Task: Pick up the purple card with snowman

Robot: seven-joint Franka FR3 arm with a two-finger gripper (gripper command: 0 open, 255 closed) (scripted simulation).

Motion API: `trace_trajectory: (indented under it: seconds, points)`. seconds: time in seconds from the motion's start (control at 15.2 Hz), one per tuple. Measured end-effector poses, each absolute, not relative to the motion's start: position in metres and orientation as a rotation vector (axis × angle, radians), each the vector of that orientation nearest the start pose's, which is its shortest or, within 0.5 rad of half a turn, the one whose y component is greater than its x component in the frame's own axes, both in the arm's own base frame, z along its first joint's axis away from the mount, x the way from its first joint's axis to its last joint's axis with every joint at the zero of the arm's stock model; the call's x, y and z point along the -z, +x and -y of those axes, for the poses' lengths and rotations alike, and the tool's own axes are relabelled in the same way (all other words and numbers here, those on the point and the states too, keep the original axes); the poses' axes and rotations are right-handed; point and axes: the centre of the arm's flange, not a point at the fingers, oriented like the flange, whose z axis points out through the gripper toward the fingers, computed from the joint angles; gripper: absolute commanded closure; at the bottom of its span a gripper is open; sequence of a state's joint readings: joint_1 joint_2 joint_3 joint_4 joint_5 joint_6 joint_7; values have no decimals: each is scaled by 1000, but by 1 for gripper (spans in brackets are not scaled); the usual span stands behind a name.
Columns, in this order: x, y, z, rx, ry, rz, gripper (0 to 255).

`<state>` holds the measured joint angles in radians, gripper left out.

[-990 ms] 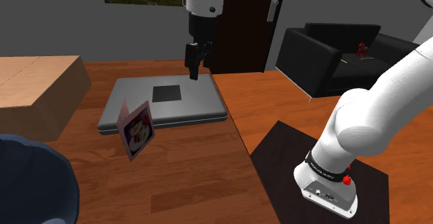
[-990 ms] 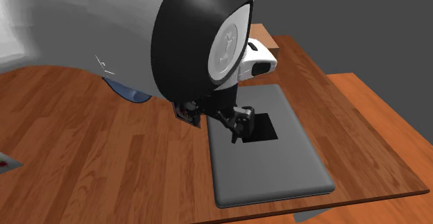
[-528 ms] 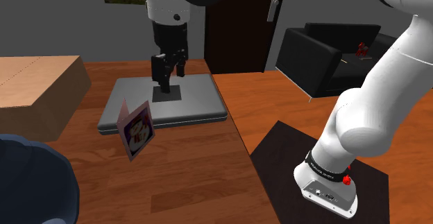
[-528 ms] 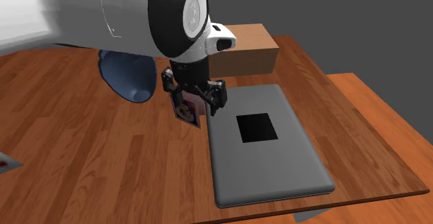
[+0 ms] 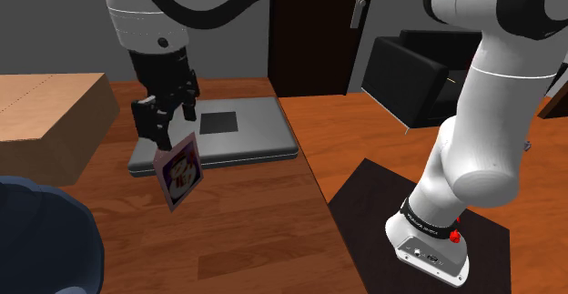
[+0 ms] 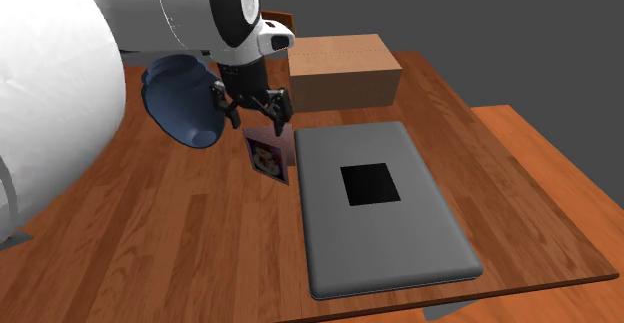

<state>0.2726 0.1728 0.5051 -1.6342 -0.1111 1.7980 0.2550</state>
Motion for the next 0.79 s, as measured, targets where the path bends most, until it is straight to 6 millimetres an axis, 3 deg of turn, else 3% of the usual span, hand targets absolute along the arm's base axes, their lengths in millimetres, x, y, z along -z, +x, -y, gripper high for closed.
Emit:
trace_trajectory:
  seconds: [0.2, 0.73, 0.79]
  points:
    - [-515, 462, -447, 34, -3032, 904, 0]
    - [-477, 461, -458, 33, -3029, 922, 0]
    - [-474, 461, -458, 33, -3029, 922, 255]
